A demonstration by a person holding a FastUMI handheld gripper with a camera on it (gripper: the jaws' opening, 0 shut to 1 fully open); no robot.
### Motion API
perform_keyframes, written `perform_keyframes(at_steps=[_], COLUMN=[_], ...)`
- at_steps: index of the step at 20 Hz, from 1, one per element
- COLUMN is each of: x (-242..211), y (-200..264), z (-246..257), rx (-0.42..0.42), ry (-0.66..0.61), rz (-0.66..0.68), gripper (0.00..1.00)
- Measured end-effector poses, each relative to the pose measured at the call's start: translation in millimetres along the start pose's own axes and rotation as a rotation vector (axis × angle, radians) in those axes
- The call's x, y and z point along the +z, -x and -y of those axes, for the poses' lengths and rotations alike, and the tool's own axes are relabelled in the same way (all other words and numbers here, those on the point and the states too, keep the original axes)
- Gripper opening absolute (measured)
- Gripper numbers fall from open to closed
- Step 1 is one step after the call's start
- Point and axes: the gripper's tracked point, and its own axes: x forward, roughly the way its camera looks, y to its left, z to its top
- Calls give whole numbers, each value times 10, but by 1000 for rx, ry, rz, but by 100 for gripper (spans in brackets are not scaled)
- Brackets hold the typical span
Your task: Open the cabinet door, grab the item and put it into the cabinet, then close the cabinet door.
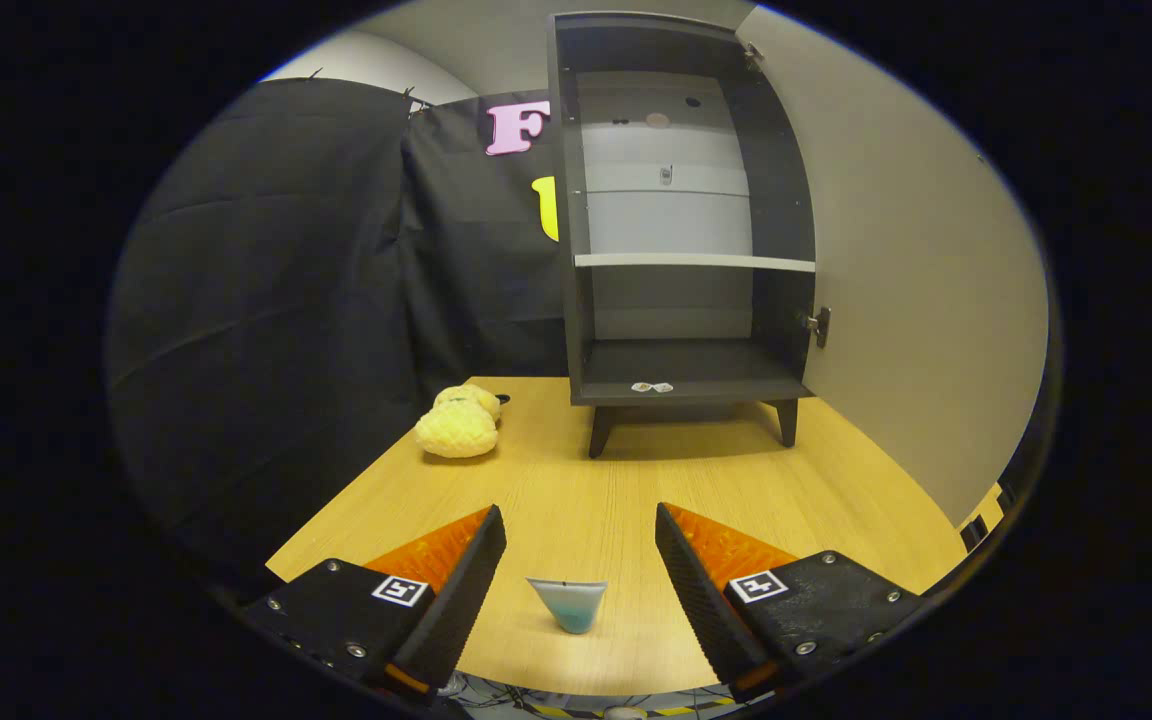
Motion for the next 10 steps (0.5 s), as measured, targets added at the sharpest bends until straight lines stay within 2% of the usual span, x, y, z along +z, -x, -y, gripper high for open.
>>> perform_keyframes(at_steps=[10], x=[-678], y=[-237], z=[-23], rx=[-18], ry=[-11], rz=[-170], gripper=[94])
